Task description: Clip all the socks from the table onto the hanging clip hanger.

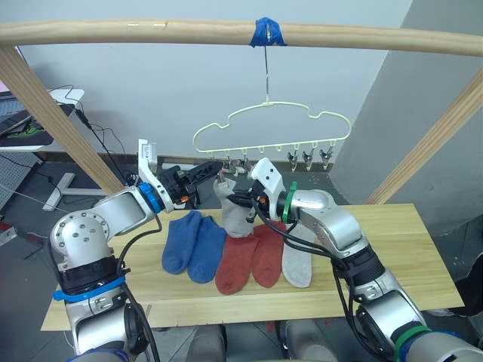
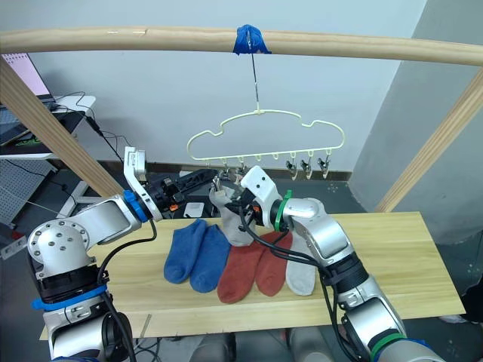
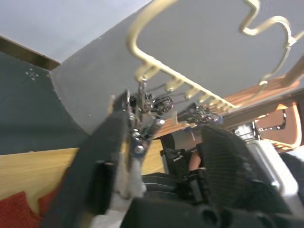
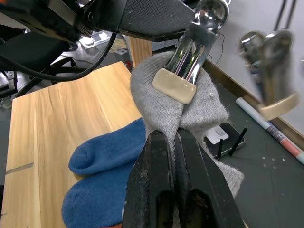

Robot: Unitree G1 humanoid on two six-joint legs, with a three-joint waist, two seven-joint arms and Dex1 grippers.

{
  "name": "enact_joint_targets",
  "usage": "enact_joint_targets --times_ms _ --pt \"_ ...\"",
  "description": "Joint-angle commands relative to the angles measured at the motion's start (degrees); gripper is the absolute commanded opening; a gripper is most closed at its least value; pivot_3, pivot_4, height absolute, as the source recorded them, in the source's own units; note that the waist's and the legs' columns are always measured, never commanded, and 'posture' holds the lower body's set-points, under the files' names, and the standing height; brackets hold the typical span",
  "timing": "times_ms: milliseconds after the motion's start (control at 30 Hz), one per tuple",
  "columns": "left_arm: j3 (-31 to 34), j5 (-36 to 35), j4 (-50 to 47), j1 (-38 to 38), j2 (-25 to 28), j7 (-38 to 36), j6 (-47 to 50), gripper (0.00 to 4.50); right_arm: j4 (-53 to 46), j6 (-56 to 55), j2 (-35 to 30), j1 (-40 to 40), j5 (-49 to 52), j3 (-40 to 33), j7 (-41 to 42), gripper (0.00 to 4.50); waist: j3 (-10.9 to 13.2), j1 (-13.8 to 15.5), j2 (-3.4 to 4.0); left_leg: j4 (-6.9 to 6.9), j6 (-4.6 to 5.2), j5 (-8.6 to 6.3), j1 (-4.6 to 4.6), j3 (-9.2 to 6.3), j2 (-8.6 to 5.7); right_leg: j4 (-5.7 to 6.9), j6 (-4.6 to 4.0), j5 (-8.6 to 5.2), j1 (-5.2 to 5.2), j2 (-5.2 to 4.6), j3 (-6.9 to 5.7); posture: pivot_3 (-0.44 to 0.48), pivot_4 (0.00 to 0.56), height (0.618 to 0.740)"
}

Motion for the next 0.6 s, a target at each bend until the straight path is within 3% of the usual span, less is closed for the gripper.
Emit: enact_joint_targets --times_ms 33,100,233,400,500,600 --pt "0.72 -2.54 -2.18 0.27 2.11 -0.66 -0.08 3.84 0.25 -1.96 0.84 -1.85 0.07 -0.91 -0.42 0.00 0.00 0.02 0.00 0.00 0.00 0.00 0.00 0.00 0.00 0.01 0.00 0.00 0.00 0.00 0.00 -0.036 0.145 0.740" --pt "1.04 -3.80 -2.62 0.78 3.34 -0.77 0.30 4.46 0.82 -2.13 1.21 -2.00 0.05 -0.95 -0.77 0.00 0.00 -0.05 0.00 0.00 0.00 0.00 0.00 0.00 0.00 0.02 0.00 0.00 -0.01 0.00 0.00 -0.036 0.145 0.740" --pt "1.27 -5.29 -3.22 1.76 6.21 -1.20 0.37 4.46 1.47 -2.22 1.82 -2.15 0.16 -1.01 -1.14 0.00 0.00 0.01 0.00 0.00 0.00 0.00 0.00 0.00 0.00 0.05 0.00 0.00 -0.01 0.00 0.00 -0.039 0.141 0.740" --pt "-0.62 -2.67 -6.30 6.02 13.17 -6.38 -1.63 4.50 2.38 -2.15 2.09 -1.49 0.47 -0.51 -0.41 1.39 -0.01 -0.35 -0.01 0.01 -0.01 0.00 0.02 0.02 0.00 0.23 -0.01 -0.01 -0.10 0.01 0.02 -0.033 0.138 0.740" --pt "-1.82 -1.14 -7.42 8.17 14.36 -7.63 -3.22 4.50 1.04 -1.88 0.36 0.11 0.38 -0.68 0.08 2.55 -0.01 0.02 -0.02 0.01 -0.01 0.01 0.03 0.01 0.00 0.33 -0.03 -0.02 -0.11 0.01 0.00 -0.031 0.138 0.740" --pt "-3.50 2.53 -9.53 11.59 15.06 -10.04 -7.06 4.50 -2.18 -1.29 -3.46 3.39 0.15 -1.04 1.15 3.41 -0.02 0.56 -0.03 0.05 -0.03 0.02 0.03 0.03 -0.01 0.34 -0.02 -0.03 -0.09 0.00 0.02 -0.033 0.141 0.740"
